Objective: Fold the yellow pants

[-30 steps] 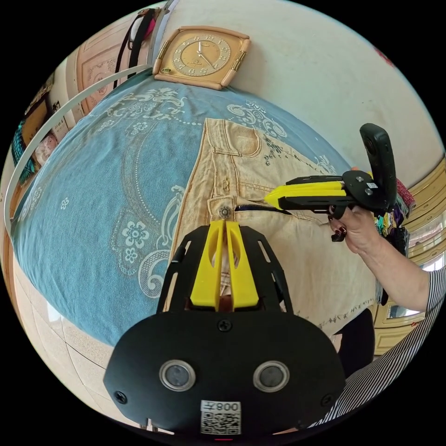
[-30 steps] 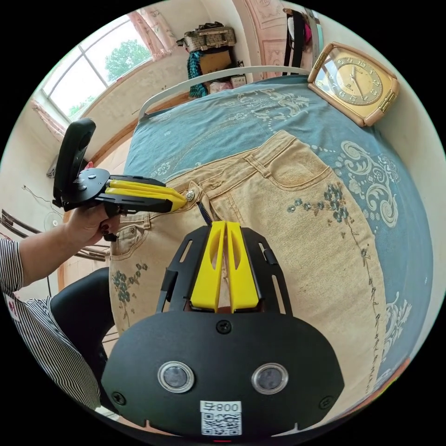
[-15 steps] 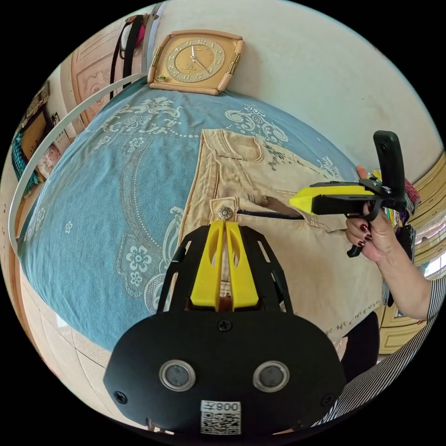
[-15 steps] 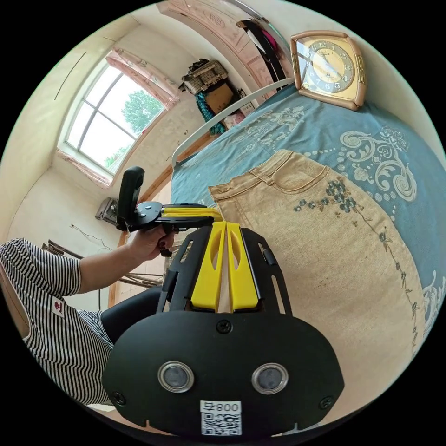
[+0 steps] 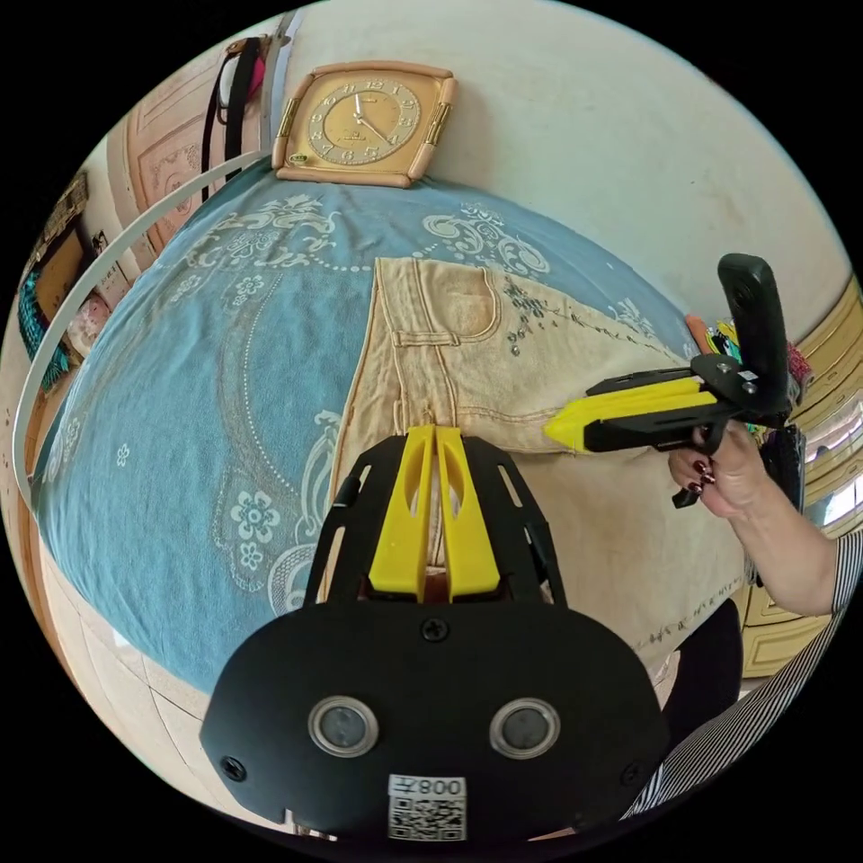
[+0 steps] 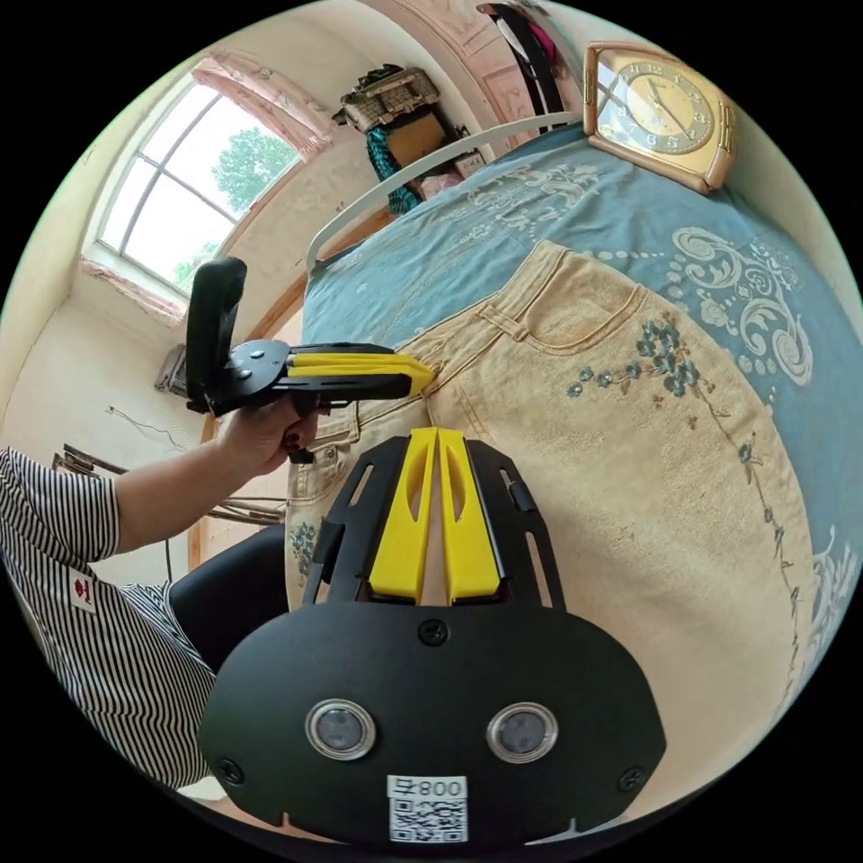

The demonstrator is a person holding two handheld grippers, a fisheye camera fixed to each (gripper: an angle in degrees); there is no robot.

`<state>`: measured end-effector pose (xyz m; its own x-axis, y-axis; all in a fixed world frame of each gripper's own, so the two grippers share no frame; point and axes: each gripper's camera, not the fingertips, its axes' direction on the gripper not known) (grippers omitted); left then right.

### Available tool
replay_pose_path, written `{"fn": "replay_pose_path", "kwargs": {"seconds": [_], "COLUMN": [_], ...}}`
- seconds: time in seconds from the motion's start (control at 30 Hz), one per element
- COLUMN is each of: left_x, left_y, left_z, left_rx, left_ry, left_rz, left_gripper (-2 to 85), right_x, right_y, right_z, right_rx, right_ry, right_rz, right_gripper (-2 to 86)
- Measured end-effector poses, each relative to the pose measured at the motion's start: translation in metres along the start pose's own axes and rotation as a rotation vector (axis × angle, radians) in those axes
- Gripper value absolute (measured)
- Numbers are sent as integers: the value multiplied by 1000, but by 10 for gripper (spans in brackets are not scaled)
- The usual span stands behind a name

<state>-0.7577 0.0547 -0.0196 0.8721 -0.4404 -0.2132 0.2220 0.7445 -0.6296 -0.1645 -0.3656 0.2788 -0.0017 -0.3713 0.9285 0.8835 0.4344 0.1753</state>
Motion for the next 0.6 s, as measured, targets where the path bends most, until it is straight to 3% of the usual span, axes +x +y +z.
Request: {"fn": "replay_pose_path", "kwargs": {"seconds": [0.1, 0.2, 0.23, 0.47, 0.53, 0.6], "left_x": [1, 0, 0, 20, 25, 23], "left_y": [-4, -10, -12, -30, -35, -36], "left_z": [0, 0, 0, -17, 0, 5], "left_rx": [7, 2, -2, 61, -41, -21], "left_ry": [0, 9, 13, 0, -49, -29], "left_rz": [19, 22, 20, 67, 93, 95], "left_gripper": [2, 2, 2, 2, 2, 2], "right_x": [-5, -5, -8, -11, -8, -4], "right_y": [11, 14, 22, 19, 20, 22], "right_z": [-15, 26, 23, 22, 18, 6], "right_rx": [51, -179, -61, -100, -99, -82], "right_ry": [92, 202, 222, 255, 237, 202], "right_rz": [8, -10, -21, -3, 7, 37], "right_gripper": [2, 2, 3, 3, 3, 3]}}
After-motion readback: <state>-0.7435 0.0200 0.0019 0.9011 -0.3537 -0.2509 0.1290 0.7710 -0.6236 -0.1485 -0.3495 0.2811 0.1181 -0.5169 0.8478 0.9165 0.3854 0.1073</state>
